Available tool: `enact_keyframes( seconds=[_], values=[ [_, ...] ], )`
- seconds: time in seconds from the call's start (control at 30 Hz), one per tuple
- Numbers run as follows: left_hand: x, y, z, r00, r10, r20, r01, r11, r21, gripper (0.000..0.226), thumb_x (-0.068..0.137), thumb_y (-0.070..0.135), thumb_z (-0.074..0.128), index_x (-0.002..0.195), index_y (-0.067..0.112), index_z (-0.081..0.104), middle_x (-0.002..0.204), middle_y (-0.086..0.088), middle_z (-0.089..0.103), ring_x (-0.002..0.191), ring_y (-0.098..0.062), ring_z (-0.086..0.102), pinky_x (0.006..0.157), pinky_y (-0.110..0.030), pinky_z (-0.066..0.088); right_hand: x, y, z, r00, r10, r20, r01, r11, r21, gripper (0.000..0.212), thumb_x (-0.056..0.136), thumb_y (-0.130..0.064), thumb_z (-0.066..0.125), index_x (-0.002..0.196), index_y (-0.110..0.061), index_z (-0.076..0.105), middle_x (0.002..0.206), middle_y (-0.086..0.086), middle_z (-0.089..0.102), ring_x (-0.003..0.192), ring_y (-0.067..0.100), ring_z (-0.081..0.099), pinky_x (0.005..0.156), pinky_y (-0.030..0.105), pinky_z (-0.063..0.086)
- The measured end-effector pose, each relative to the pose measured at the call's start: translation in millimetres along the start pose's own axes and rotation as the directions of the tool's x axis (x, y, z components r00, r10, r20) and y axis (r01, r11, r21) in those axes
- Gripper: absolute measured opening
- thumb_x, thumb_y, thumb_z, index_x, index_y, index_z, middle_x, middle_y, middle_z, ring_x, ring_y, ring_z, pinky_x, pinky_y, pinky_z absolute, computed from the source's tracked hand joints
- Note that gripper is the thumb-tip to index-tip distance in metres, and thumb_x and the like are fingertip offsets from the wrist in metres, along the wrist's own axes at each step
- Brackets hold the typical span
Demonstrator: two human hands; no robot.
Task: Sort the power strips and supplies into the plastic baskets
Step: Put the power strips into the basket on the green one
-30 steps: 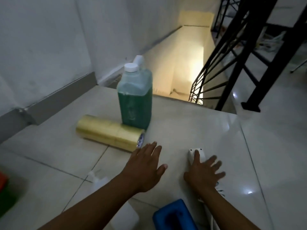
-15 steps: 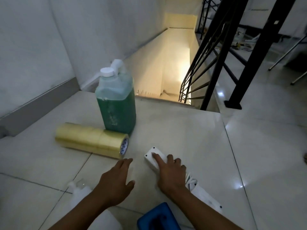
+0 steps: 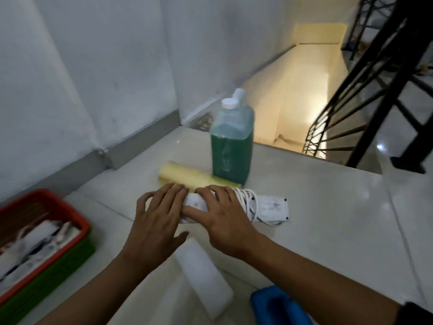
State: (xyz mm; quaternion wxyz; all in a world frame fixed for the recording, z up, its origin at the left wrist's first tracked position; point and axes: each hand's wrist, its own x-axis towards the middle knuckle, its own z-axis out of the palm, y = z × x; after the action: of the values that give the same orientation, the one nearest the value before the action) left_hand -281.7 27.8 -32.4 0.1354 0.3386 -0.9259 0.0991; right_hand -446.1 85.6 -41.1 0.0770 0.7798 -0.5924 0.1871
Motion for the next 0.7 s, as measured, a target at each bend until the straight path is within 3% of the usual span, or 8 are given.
enact_keyframes(
  seconds=[0.1,0.17,0.27,0.37,0.47,0.6,0.7],
  values=[
    [-30.1,-27.5,-15.9,0.997,-0.037,-0.072,0.041,0.998,0.053,0.078,0.057,0.045,0.082,0.120,0.013,0.049,0.112,-0.009,0.067,0.106,-0.023,0.053,0.091,-0.038,0.033,16.2,-29.1,1.5,0.989,-0.149,-0.017,0.149,0.989,0.003,0.069,0.069,-0.004,0.066,0.131,-0.031,0.051,0.130,0.018,0.055,0.115,0.038,0.052,0.095,0.053,0.042],
    [-55.5,-46.1,-28.6,0.992,-0.075,-0.105,0.081,0.995,0.057,0.061,0.072,0.051,0.065,0.119,0.015,0.048,0.108,-0.006,0.067,0.099,-0.022,0.059,0.089,-0.037,0.041,28.2,-53.0,4.9,0.967,-0.252,-0.038,0.252,0.968,-0.005,0.072,0.071,-0.004,0.063,0.134,-0.034,0.047,0.132,0.017,0.054,0.117,0.037,0.051,0.095,0.052,0.042],
    [-92.5,-69.7,-46.1,0.978,-0.170,-0.121,0.172,0.985,0.008,0.058,0.077,0.057,0.047,0.118,0.016,0.047,0.104,-0.004,0.066,0.093,-0.016,0.052,0.075,-0.033,0.052,47.1,-88.0,10.4,0.922,-0.379,-0.074,0.380,0.925,-0.002,0.077,0.071,-0.002,0.060,0.137,-0.036,0.040,0.134,0.016,0.052,0.118,0.036,0.050,0.095,0.052,0.044],
    [-133.2,-96.7,-58.5,0.948,-0.280,-0.150,0.284,0.959,0.005,0.060,0.076,0.057,0.048,0.121,0.017,0.045,0.108,-0.004,0.064,0.096,-0.013,0.046,0.076,-0.032,0.053,71.5,-128.6,18.8,0.863,-0.498,-0.085,0.500,0.866,-0.006,0.079,0.077,-0.004,0.059,0.142,-0.038,0.032,0.139,0.018,0.046,0.121,0.036,0.048,0.096,0.051,0.043],
    [-180.6,-126.5,-68.5,0.904,-0.390,-0.173,0.397,0.918,0.007,0.064,0.074,0.056,0.058,0.124,0.018,0.043,0.111,-0.005,0.060,0.097,-0.019,0.050,0.076,-0.032,0.048,100.0,-164.2,30.3,0.841,-0.537,-0.062,0.538,0.843,-0.005,0.071,0.086,-0.029,0.060,0.145,-0.043,0.024,0.142,0.023,0.041,0.129,0.036,0.041,0.103,0.054,0.036],
    [-237.5,-160.5,-73.0,0.802,-0.566,-0.191,0.564,0.823,-0.068,0.066,0.072,0.063,0.050,0.121,0.019,0.045,0.107,-0.003,0.058,0.094,-0.015,0.048,0.074,-0.030,0.035,136.9,-184.7,42.9,0.834,-0.551,0.006,0.550,0.832,-0.074,0.078,0.076,-0.067,0.047,0.145,-0.040,0.023,0.138,0.023,0.045,0.130,0.037,0.041,0.103,0.063,0.029],
    [-271.6,-190.1,-64.7,0.650,-0.731,-0.206,0.700,0.682,-0.210,0.067,0.065,0.066,0.054,0.118,0.024,0.047,0.106,0.005,0.052,0.095,-0.015,0.052,0.079,-0.039,0.039,166.9,-185.6,60.7,0.860,-0.507,0.056,0.509,0.851,-0.130,0.072,0.076,-0.062,0.048,0.142,-0.040,0.029,0.130,0.024,0.050,0.121,0.040,0.048,0.098,0.062,0.035]
  ],
)
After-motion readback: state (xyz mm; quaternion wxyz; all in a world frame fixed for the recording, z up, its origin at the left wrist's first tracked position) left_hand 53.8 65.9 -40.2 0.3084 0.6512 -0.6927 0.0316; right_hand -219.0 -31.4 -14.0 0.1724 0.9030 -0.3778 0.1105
